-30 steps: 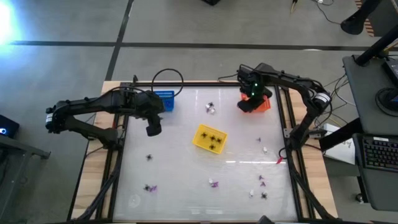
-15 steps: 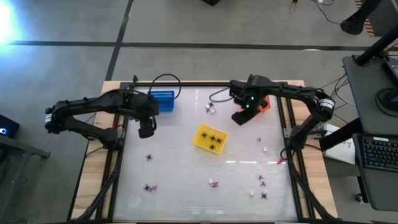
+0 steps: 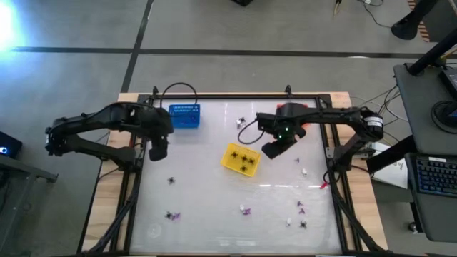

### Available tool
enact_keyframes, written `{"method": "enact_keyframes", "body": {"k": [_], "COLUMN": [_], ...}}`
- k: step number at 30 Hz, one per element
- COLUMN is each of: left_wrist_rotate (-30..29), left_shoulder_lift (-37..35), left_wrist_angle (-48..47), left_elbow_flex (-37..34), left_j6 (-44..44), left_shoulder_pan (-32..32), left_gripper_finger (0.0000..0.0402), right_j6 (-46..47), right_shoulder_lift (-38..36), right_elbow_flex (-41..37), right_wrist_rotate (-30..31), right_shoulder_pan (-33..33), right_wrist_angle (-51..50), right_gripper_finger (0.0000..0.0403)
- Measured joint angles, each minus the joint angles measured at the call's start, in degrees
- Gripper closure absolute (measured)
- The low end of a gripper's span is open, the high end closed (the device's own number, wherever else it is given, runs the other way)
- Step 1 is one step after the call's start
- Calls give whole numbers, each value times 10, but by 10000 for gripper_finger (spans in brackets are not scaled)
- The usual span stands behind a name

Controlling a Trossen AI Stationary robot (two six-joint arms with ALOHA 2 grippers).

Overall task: Sort Halloween decoration
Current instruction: Put the purple witch hat toy into the blue bin

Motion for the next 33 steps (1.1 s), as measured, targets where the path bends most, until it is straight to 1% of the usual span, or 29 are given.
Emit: {"method": "enact_keyframes", "body": {"k": [9, 22, 26, 33], "left_wrist_rotate": [-3, -4, -5, -5], "left_shoulder_lift": [-28, -42, -41, -41], "left_wrist_angle": [1, 2, 3, 5], "left_elbow_flex": [0, 0, 0, 0], "left_j6": [7, 20, 34, 55], "left_shoulder_pan": [0, 0, 0, 0], "left_gripper_finger": [274, 274, 274, 274], "right_j6": [105, 278, 311, 350], "right_shoulder_lift": [0, 5, 19, 61], "right_elbow_flex": [0, 0, 0, 0], "right_wrist_rotate": [0, 1, 19, 22], "right_shoulder_pan": [76, 203, 238, 277], "right_wrist_angle": [15, 187, 217, 258], "right_gripper_finger": [272, 270, 270, 271]}}
